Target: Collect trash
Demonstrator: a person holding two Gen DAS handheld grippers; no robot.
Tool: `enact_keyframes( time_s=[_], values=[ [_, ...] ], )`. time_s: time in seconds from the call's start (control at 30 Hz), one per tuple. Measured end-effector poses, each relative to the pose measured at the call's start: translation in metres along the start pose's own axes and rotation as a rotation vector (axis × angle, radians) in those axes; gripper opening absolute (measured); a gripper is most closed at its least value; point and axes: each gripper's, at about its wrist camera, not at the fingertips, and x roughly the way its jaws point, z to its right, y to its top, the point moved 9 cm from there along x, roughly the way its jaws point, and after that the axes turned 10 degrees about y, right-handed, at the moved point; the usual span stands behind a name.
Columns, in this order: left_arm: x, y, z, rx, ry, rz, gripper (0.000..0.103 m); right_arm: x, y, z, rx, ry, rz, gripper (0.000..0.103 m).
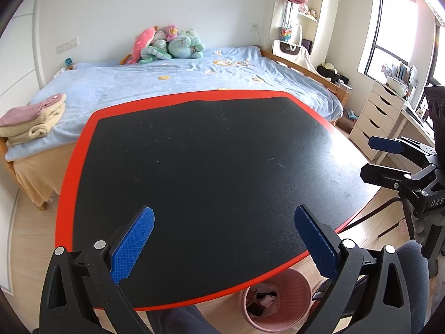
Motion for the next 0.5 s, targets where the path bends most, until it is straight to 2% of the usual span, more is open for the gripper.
enact_keyframes(
  time_s=[0.5],
  values=[
    [0.0054,-0.0062,-0.0008,0.001,-0.005,-0.007,0.097,-0.0001,0.0004,-0.0001,0.000,0.000,-0.001,0.100]
  ],
)
